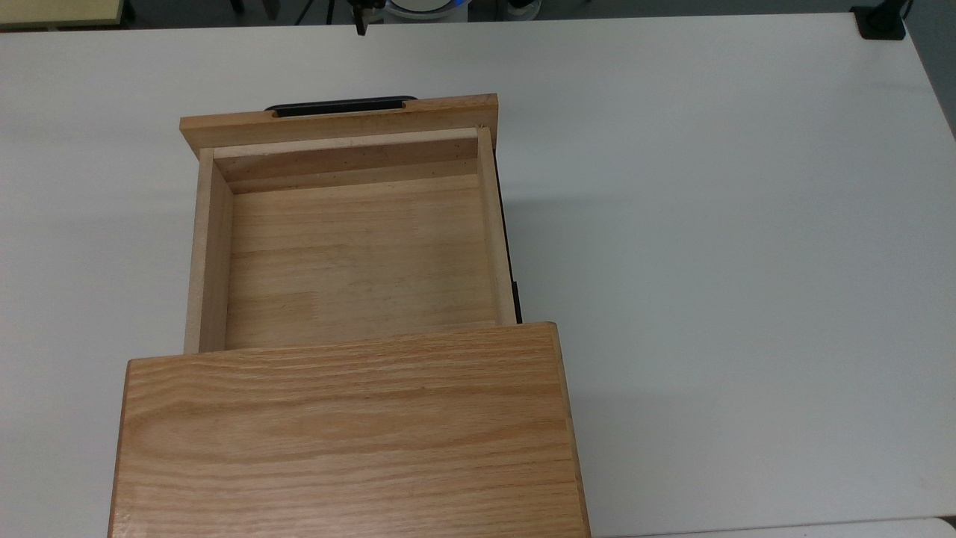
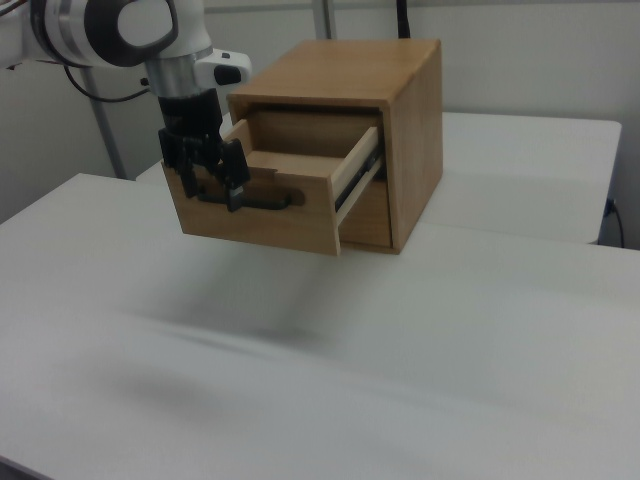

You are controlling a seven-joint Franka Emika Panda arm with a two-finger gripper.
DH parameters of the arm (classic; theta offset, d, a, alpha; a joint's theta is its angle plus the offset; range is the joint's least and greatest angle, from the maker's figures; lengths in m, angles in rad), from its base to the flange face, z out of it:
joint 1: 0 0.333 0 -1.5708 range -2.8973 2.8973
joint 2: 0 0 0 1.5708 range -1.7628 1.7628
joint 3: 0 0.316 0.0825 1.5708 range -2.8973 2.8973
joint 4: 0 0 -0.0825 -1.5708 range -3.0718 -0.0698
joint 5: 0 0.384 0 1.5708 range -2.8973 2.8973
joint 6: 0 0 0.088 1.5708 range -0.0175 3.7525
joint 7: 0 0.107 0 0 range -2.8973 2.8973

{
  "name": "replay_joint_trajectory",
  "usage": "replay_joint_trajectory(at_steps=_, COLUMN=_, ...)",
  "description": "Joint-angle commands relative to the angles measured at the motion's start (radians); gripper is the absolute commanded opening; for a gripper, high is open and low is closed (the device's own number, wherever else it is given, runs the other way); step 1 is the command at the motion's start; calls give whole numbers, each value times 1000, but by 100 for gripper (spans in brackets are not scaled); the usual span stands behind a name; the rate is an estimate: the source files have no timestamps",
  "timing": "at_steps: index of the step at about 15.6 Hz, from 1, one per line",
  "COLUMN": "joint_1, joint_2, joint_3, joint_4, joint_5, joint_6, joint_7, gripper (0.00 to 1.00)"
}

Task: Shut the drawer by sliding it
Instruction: 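Move the gripper down to the black handle of the open drawer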

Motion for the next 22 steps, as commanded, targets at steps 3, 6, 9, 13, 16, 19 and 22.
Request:
replay_joint_trajectory(at_steps=3, joint_1=-7, joint_2=26, joint_3=11, joint_4=20, joint_5=-4, joint_6=-21, joint_7=-27, gripper=100)
replay_joint_trajectory(at_steps=6, joint_1=-9, joint_2=26, joint_3=11, joint_4=21, joint_5=2, joint_6=-24, joint_7=-79, gripper=100)
replay_joint_trajectory(at_steps=9, joint_1=-9, joint_2=26, joint_3=11, joint_4=21, joint_5=4, joint_6=-29, joint_7=-82, gripper=86)
replay_joint_trajectory(at_steps=13, joint_1=-4, joint_2=27, joint_3=13, joint_4=41, joint_5=14, joint_6=-35, joint_7=-82, gripper=35)
replay_joint_trajectory(at_steps=16, joint_1=-3, joint_2=32, joint_3=11, joint_4=43, joint_5=40, joint_6=-18, joint_7=-87, gripper=23)
replay_joint_trajectory(at_steps=19, joint_1=2, joint_2=67, joint_3=10, joint_4=59, joint_5=44, joint_6=14, joint_7=-87, gripper=18)
replay_joint_trajectory(at_steps=22, joint_1=3, joint_2=124, joint_3=10, joint_4=95, joint_5=45, joint_6=22, joint_7=-85, gripper=15)
